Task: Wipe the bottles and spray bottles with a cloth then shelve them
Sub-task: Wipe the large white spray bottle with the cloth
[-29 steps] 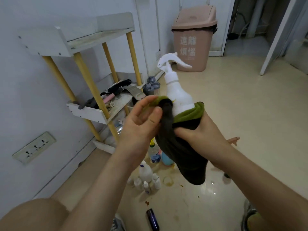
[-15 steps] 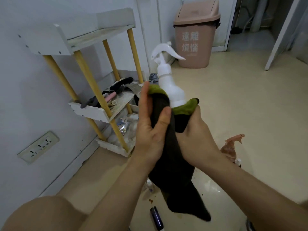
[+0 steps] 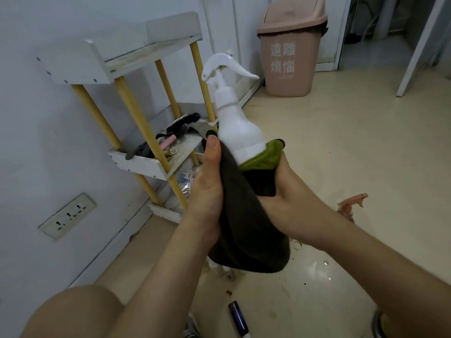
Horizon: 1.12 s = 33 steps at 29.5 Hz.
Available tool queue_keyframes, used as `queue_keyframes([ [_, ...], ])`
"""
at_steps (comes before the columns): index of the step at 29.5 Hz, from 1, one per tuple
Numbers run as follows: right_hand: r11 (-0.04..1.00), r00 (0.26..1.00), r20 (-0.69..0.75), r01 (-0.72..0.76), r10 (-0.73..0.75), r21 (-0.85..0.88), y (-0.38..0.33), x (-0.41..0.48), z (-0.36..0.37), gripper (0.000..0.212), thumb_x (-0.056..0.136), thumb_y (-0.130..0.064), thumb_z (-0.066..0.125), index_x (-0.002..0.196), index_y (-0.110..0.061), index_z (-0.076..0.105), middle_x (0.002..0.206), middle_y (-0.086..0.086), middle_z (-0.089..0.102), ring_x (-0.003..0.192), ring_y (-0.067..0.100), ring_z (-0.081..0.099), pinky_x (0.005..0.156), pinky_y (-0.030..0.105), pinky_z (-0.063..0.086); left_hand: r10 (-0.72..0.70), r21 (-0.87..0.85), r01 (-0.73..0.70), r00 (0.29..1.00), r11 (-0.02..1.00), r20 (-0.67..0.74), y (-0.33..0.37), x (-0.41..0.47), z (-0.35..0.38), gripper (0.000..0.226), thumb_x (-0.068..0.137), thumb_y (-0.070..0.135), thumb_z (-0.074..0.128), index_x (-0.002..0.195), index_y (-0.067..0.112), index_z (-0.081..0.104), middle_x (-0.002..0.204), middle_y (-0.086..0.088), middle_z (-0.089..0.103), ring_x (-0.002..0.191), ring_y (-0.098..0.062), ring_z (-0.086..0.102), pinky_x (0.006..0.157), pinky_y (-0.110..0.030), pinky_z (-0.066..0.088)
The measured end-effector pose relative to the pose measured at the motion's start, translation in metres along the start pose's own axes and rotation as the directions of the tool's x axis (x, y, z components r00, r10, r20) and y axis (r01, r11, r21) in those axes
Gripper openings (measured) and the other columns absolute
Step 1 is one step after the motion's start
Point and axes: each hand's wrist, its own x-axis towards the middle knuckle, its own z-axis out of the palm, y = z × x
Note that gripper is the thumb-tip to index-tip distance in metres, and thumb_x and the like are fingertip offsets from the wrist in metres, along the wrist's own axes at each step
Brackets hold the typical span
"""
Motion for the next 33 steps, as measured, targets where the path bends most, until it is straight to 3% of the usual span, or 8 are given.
queue_keyframes([
  [4,0.989,0.995,0.059,-0.076,0.085,-0.129,0.003,0.002,0.002,0.086,0.066,-0.055,0.066,0.136,-0.031,0.022,0.123,-0.005,0.061,0.111,0.015,0.062,0.095,0.043,0.052,-0.054,0.081,0.049,0.997,0.996,0.063,0.005,-0.004,-0.002,0.044,0.081,0.047,0.068,0.110,0.014,0.066,0.103,-0.007,0.075,0.097,-0.022,0.072,0.085,-0.036,0.059],
  [8,0.824,0.994,-0.106,-0.061,0.001,-0.564,0.006,0.000,0.009,0.073,0.085,-0.025,0.059,0.143,-0.011,0.016,0.120,0.016,0.053,0.100,0.035,0.059,0.079,0.037,0.046,0.149,0.495,-0.150,0.988,0.856,0.042,-0.005,-0.003,0.006,0.044,0.091,0.030,0.061,0.129,0.014,0.048,0.104,0.012,0.066,0.091,0.010,0.064,0.078,-0.009,0.050],
  [12,0.595,0.983,-0.183,-0.142,-0.008,-0.791,0.020,0.006,0.013,0.085,0.094,-0.032,0.051,0.152,-0.006,-0.006,0.133,0.020,0.040,0.108,0.035,0.051,0.086,0.047,0.048,0.127,0.731,-0.215,0.977,0.648,0.174,-0.010,-0.013,0.010,0.091,0.090,0.065,0.039,0.156,0.024,-0.010,0.159,0.008,0.024,0.144,0.001,0.023,0.117,-0.026,0.027],
  [18,0.797,0.983,-0.177,-0.143,0.046,-0.587,0.024,0.009,0.001,0.065,0.082,-0.021,0.060,0.138,-0.011,0.028,0.111,0.013,0.055,0.088,0.033,0.058,0.069,0.041,0.048,0.455,0.656,-0.494,0.855,0.570,0.249,-0.006,-0.009,-0.005,0.033,0.095,0.037,0.056,0.127,0.032,0.063,0.114,0.013,0.064,0.116,-0.010,0.058,0.101,-0.037,0.049],
  [21,0.852,0.987,-0.158,-0.075,-0.009,-0.518,0.016,0.002,0.012,0.056,0.083,-0.024,0.064,0.130,-0.014,0.033,0.105,0.010,0.057,0.089,0.033,0.059,0.070,0.039,0.048,0.502,0.618,-0.390,0.865,0.683,-0.010,-0.005,0.000,-0.009,0.042,0.073,0.032,0.085,0.108,0.039,0.061,0.111,0.008,0.064,0.107,-0.008,0.062,0.091,-0.031,0.054],
  [23,0.821,0.975,-0.199,-0.034,-0.098,-0.570,0.014,0.001,0.017,0.062,0.082,-0.022,0.064,0.135,-0.012,0.033,0.110,0.011,0.055,0.093,0.033,0.056,0.075,0.042,0.048,0.301,0.434,-0.211,0.942,0.876,-0.148,-0.003,-0.001,-0.004,0.062,0.062,0.039,0.089,0.114,0.030,0.056,0.112,0.005,0.066,0.102,-0.008,0.066,0.085,-0.028,0.056],
  [29,0.526,0.950,-0.186,-0.027,-0.252,-0.850,0.020,-0.006,0.025,0.091,0.065,-0.014,0.075,0.141,-0.008,0.025,0.098,0.020,0.055,0.084,0.039,0.055,0.066,0.049,0.048,-0.039,0.067,0.037,0.999,0.997,0.036,0.004,-0.006,-0.004,0.039,0.075,0.027,0.075,0.108,0.008,0.067,0.103,-0.010,0.074,0.095,-0.022,0.072,0.077,-0.031,0.059],
  [33,0.835,0.987,-0.090,0.062,-0.132,-0.547,0.020,-0.005,0.027,0.080,0.083,-0.040,0.062,0.149,-0.021,0.022,0.128,0.004,0.053,0.112,0.024,0.053,0.092,0.045,0.049,-0.014,0.067,0.015,1.000,0.998,-0.014,0.003,0.004,-0.015,0.042,0.071,0.021,0.076,0.109,0.008,0.067,0.103,-0.013,0.071,0.096,-0.028,0.069,0.083,-0.038,0.059],
])
